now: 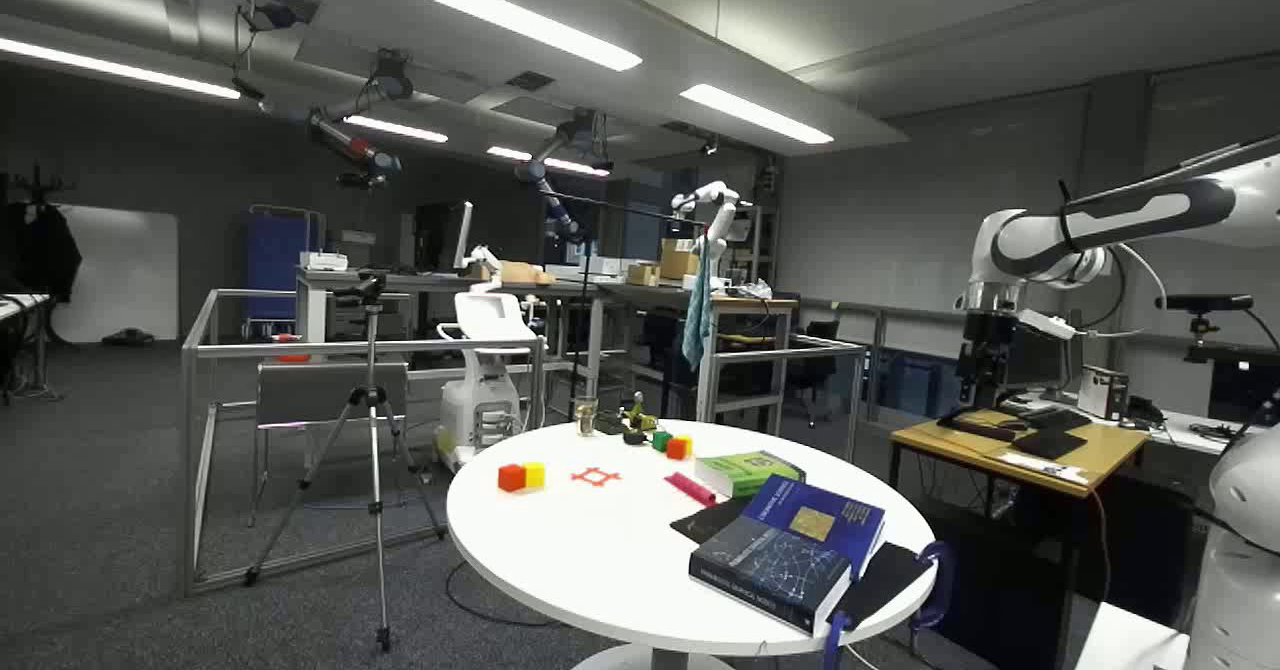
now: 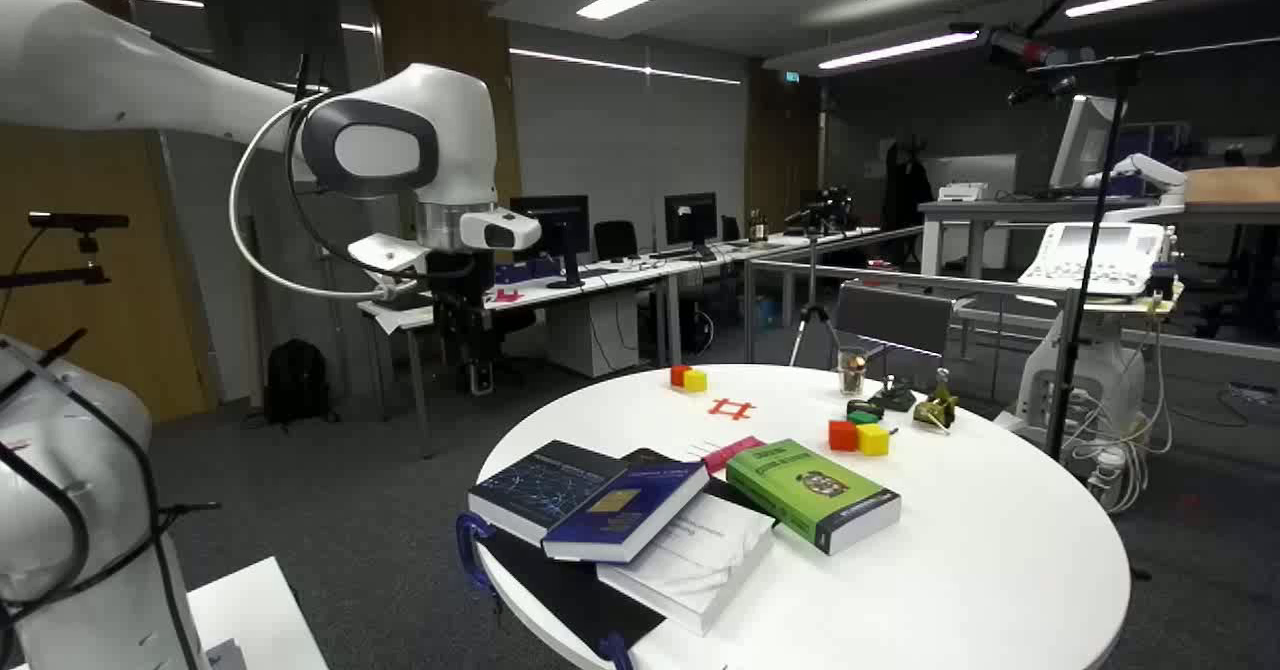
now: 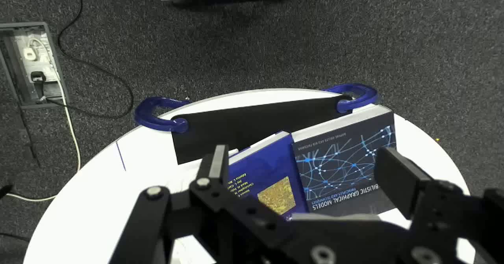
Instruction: Straighten the blue book and place it on top of the white book
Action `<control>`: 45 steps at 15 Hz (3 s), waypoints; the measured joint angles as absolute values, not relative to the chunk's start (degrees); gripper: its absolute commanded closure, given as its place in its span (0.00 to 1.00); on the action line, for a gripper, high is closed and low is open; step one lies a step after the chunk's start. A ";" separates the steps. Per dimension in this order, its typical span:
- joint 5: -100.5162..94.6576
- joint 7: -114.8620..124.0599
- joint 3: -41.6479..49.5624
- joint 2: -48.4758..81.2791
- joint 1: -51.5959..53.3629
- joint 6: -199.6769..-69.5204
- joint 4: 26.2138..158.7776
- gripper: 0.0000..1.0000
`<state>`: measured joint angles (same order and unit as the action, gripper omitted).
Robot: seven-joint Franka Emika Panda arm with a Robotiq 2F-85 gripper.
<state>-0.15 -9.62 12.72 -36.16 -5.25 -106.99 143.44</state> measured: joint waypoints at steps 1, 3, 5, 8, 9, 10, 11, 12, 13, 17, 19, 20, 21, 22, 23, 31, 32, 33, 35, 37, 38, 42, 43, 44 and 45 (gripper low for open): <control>-0.15 -9.61 12.72 -36.15 -5.25 -106.99 143.44 0.00; -0.15 -9.61 12.72 -36.14 -5.25 -106.99 143.44 0.00; -0.15 -9.61 12.72 -36.15 -5.25 -106.99 143.44 0.00; -0.15 -9.62 12.72 -36.15 -5.25 -106.99 143.44 0.00; -0.15 -9.61 12.72 -36.15 -5.25 -106.99 143.44 0.00; -0.12 -9.61 12.72 -36.13 -5.25 -106.99 143.44 0.00; 0.20 -9.62 12.72 -36.04 -5.25 -106.99 143.44 0.00; 0.55 -9.64 12.72 -35.86 -5.25 -106.99 143.44 0.00; 1.30 -9.82 12.77 -35.58 -5.22 -106.99 143.39 0.00; 6.05 -13.47 14.21 -32.08 -4.56 -103.48 140.46 0.00; 9.20 -16.76 15.93 -28.52 -4.04 -100.89 136.76 0.00; 10.53 -18.47 16.79 -26.49 -3.89 -100.17 134.74 0.00; 11.73 -20.42 17.55 -24.40 -3.84 -99.21 132.73 0.00; 12.96 -22.42 18.22 -22.34 -3.84 -98.55 130.78 0.00; 14.32 -24.26 18.81 -20.39 -3.85 -98.07 128.98 0.00; 26.80 -38.39 21.19 -5.50 -5.91 -92.76 116.28 0.00; 27.76 -39.38 21.20 -3.28 -6.84 -91.95 114.65 0.00; 28.49 -40.08 21.19 -0.96 -7.85 -91.11 112.93 0.00; 29.19 -40.76 21.04 3.60 -10.07 -89.62 109.56 0.00; 29.27 -41.03 20.68 7.82 -12.38 -88.36 106.43 0.00; 29.28 -41.09 20.42 9.68 -13.51 -87.69 104.96 0.00; 29.21 -41.11 18.67 16.67 -17.84 -85.48 99.33 0.00; 29.16 -41.11 18.10 18.24 -18.79 -84.86 97.98 0.00; 29.16 -41.11 17.50 19.66 -19.67 -84.15 96.71 0.00; 29.18 -41.07 16.94 21.00 -20.45 -82.94 95.34 0.00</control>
